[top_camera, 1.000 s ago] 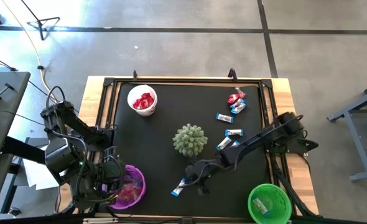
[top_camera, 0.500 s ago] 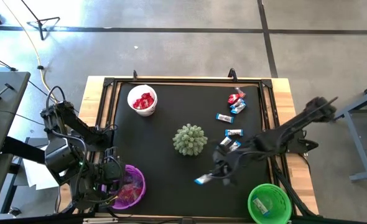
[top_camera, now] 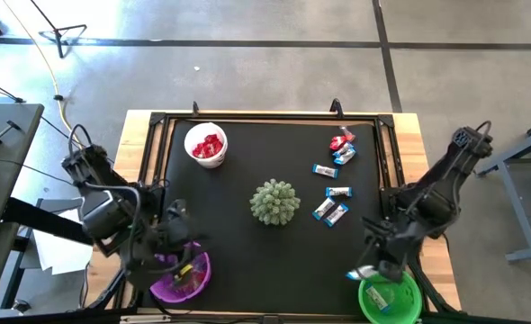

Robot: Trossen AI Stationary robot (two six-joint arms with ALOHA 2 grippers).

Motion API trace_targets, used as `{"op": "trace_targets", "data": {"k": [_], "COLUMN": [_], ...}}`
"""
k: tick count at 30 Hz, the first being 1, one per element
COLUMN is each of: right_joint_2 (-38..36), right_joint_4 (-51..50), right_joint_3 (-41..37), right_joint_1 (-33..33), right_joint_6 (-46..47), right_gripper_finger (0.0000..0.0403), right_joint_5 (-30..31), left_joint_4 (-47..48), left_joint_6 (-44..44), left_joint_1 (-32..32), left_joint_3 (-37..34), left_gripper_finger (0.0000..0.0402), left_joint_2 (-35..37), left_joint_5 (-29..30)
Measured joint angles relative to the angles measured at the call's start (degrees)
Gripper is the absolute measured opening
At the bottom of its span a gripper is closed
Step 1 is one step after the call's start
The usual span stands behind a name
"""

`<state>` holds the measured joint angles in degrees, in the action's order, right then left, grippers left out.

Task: Organize candy in baskets
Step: Put the white chocolate bar into the green bucket

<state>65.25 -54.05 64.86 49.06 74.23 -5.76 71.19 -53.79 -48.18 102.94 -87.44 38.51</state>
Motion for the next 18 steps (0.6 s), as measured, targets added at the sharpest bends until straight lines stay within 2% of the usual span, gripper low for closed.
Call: {"op": "trace_targets", "data": {"k": [4,10,15,18], "right_joint_2": [0.0,0.0,0.0,0.0], "right_joint_4": [-4.49,-8.97,-8.25,-7.92], "right_joint_3": [0.0,0.0,0.0,0.0], "right_joint_1": [5.2,10.82,12.13,12.79], "right_joint_6": [1.19,5.99,9.58,9.78], "right_gripper_finger": [0.0,0.0,0.0002,0.0014], "right_joint_5": [-4.07,-4.34,-1.31,-2.12], "left_joint_4": [-9.79,-23.1,-27.91,-28.31], "left_joint_6": [6.94,17.77,20.93,20.84], "left_joint_1": [3.76,7.84,9.94,10.72], "left_joint_3": [0.0,0.01,0.0,0.0], "left_gripper_finger": [0.0101,0.0101,0.0101,0.0101], "left_joint_2": [0.0,0.0,0.0,0.0], "left_joint_5": [1.28,1.22,1.19,1.19]}}
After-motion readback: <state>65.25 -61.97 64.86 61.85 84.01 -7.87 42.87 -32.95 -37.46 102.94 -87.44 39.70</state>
